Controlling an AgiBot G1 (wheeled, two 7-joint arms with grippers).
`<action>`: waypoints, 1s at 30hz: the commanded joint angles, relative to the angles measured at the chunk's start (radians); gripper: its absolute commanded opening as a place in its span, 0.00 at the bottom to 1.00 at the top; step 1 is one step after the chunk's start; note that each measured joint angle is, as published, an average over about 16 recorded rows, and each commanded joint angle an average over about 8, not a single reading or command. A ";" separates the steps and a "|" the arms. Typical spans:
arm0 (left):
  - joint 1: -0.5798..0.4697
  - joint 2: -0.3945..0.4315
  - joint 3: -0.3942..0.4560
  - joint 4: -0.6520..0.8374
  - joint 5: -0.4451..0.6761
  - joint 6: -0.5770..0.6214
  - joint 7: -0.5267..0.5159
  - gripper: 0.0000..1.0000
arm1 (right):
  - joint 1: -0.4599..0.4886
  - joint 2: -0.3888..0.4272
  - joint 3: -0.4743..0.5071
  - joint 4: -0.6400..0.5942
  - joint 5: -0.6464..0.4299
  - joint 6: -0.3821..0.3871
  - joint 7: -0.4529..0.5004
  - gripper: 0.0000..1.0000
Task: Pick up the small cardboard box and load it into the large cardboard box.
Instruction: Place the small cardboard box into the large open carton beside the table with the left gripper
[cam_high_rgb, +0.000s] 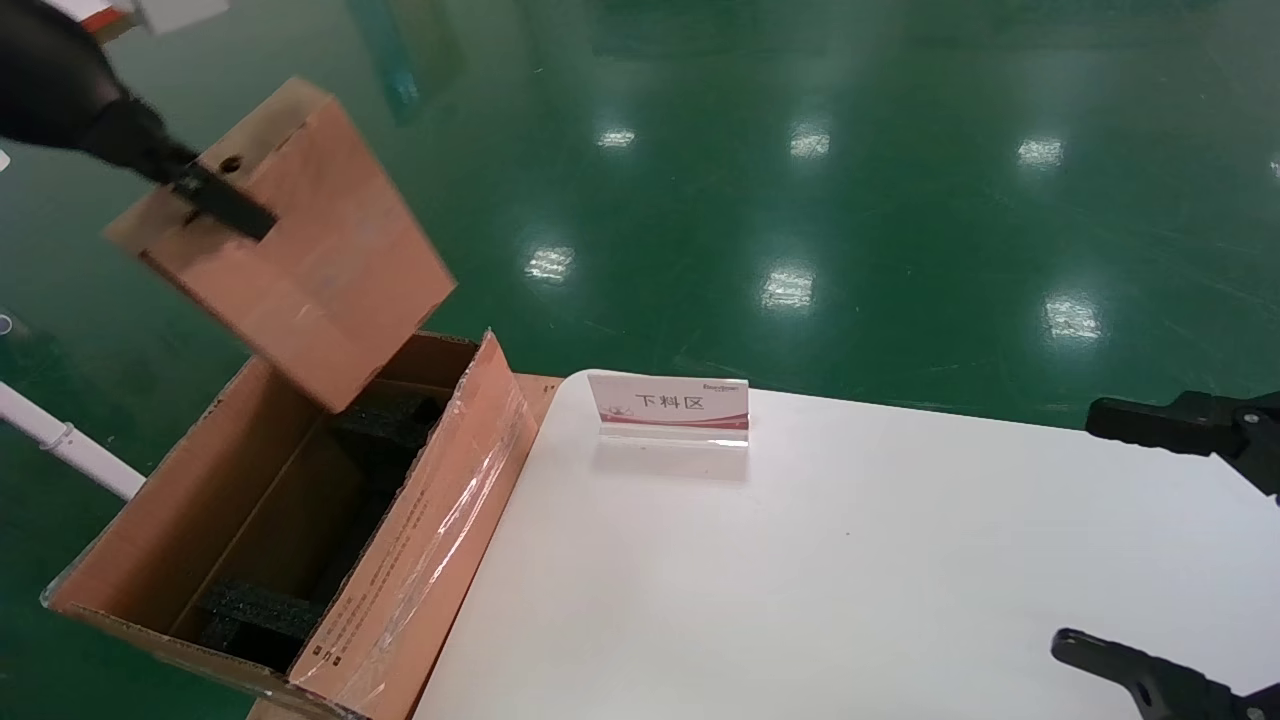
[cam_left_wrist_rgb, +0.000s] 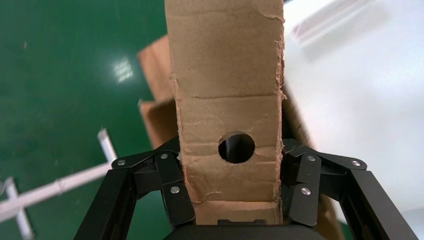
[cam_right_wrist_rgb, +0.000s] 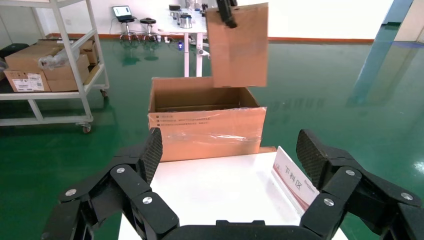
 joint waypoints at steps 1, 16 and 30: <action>-0.010 0.004 0.042 0.027 0.003 0.001 0.022 0.00 | 0.000 0.000 0.000 0.000 0.000 0.000 0.000 1.00; 0.067 0.012 0.303 0.103 -0.099 -0.007 -0.017 0.00 | 0.000 0.000 -0.001 0.000 0.001 0.000 -0.001 1.00; 0.164 0.008 0.375 0.153 -0.159 -0.031 -0.102 0.00 | 0.000 0.001 -0.002 0.000 0.001 0.001 -0.001 1.00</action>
